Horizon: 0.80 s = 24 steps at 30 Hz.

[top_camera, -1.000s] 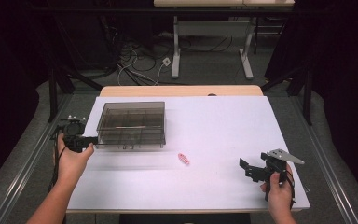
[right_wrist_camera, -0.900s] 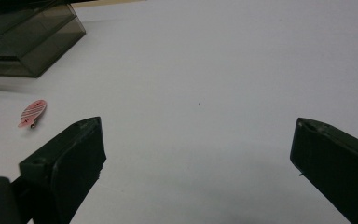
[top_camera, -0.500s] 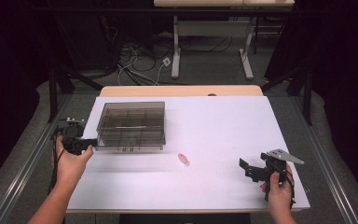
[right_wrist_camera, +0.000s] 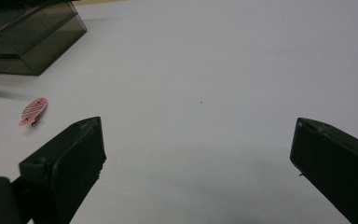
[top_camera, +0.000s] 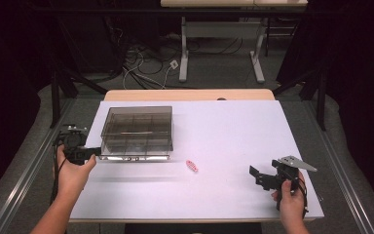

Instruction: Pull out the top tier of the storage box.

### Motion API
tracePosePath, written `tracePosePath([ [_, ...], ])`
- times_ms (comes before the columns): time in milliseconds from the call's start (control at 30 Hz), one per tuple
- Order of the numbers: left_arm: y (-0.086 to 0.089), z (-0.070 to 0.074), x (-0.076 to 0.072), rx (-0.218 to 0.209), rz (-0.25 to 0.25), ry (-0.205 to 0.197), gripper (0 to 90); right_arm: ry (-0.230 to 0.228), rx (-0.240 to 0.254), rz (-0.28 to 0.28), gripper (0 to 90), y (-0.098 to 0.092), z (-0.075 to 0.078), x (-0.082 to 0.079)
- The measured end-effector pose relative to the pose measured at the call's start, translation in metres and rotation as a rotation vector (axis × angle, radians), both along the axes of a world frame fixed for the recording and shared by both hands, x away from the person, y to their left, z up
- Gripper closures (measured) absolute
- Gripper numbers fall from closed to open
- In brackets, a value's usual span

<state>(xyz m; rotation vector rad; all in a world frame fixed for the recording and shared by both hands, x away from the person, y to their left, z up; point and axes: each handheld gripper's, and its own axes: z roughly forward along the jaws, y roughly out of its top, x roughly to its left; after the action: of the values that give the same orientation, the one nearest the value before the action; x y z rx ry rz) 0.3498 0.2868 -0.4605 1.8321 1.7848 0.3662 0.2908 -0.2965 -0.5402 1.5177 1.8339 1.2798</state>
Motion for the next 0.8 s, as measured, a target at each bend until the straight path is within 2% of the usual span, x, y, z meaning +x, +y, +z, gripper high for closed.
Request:
tracePosePath([
  [700,0.0038,-0.0021,-0.0016,-0.033,0.000,-0.011,88.5,0.000,0.012,-0.001,2.7,0.0012,-0.0007,0.0004],
  [800,0.0060,-0.0029,-0.0014,-0.061,0.009,-0.011,88.1,0.003,0.015,-0.003,2.7,0.0013,-0.0006,0.0003],
])
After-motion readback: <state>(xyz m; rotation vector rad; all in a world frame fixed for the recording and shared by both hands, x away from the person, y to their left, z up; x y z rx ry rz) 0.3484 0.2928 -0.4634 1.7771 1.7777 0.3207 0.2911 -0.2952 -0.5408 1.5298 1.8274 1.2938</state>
